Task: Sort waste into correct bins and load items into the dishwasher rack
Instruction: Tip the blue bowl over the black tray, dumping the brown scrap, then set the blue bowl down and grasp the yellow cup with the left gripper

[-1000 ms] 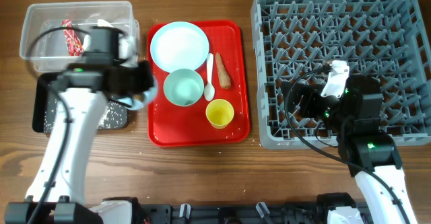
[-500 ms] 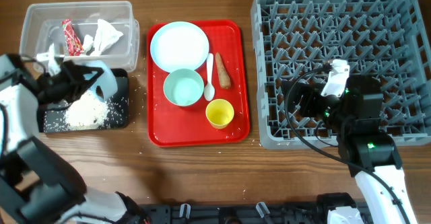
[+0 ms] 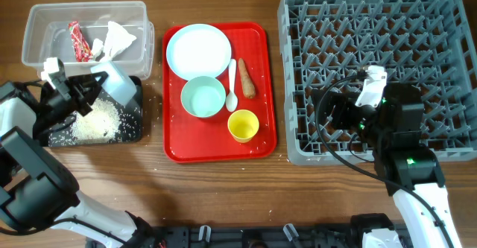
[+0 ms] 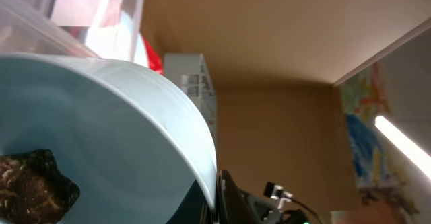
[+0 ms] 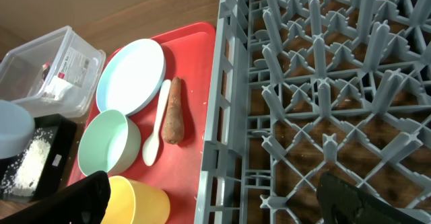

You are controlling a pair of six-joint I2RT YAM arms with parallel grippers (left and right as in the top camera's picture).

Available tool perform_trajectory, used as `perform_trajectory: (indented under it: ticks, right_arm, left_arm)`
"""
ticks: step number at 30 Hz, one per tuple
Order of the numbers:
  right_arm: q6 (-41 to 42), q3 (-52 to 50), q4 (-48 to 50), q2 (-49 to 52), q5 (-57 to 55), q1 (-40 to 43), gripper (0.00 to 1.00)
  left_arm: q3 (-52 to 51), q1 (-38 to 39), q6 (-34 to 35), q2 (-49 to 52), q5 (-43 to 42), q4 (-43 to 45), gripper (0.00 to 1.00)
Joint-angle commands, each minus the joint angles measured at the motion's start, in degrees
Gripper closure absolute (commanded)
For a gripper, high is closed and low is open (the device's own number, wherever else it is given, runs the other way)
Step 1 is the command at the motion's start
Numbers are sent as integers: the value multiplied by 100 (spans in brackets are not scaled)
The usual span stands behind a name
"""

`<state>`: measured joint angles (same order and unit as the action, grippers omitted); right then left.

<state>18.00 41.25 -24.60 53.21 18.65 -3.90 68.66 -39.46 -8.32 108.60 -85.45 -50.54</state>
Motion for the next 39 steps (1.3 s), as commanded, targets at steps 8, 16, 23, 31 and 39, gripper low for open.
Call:
perform_trajectory:
  ticks: [8,16,23,31,39]
  right_arm:
    - [66,111,31,-4,94,0,0]
    - [66,111,33,-4,94,0,0]
    - [173,111,79,-4,76,0,0]
    - [170,111,81,-4,74,0,0]
    - [175,111,101,334,76,0,0]
  left_arm:
    - [-20,-361,579,28,-490,-157,96]
    - [-20,-531,579,26,-490,-173,96]
    - [-20,44,-984,-575,-122,-1364,96]
    - [-22,1792,-977,-1679,3440,-2277,96]
    - [-162,4122,1475,-1731,6161,-1388,96]
